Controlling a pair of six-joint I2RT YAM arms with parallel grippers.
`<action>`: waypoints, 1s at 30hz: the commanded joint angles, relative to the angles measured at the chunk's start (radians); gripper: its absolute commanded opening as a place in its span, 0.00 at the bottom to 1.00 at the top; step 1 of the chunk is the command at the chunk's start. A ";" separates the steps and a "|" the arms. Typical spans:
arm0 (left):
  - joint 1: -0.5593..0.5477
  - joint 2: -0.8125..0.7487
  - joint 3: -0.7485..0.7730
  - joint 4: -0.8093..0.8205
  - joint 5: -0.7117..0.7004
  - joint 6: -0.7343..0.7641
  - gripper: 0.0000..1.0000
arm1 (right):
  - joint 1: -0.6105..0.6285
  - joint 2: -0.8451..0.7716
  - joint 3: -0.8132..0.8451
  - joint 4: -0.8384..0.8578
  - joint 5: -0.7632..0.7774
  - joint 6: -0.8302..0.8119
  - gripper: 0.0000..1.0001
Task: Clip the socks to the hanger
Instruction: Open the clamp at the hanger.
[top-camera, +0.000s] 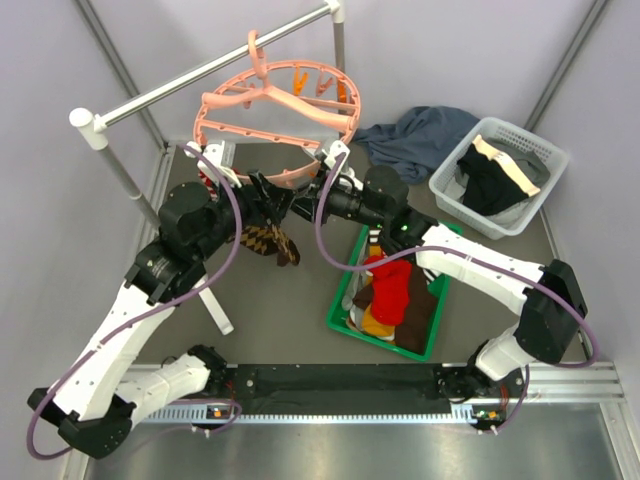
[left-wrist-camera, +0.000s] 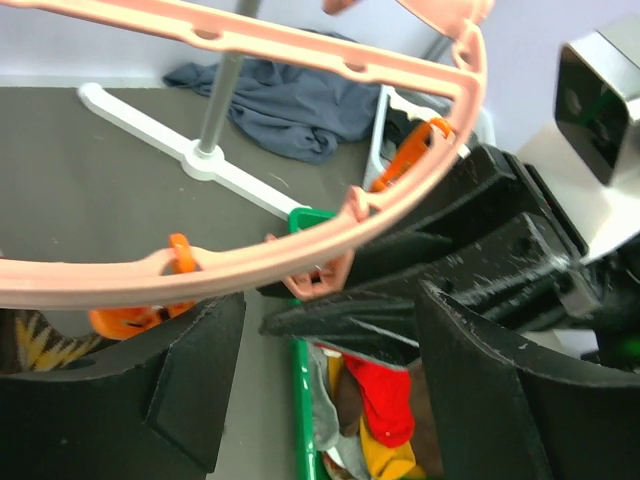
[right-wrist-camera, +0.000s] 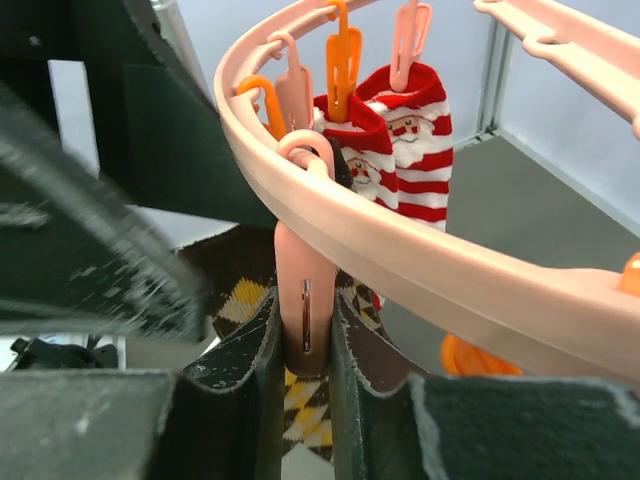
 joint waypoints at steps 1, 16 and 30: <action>-0.001 -0.021 -0.043 0.143 -0.096 -0.032 0.73 | 0.012 -0.022 0.038 0.038 -0.050 0.037 0.00; 0.000 0.026 -0.085 0.306 -0.128 -0.070 0.50 | 0.014 -0.011 0.003 0.048 -0.030 0.028 0.01; 0.000 0.057 -0.097 0.328 -0.157 0.022 0.18 | 0.014 -0.007 -0.030 -0.039 0.058 -0.002 0.25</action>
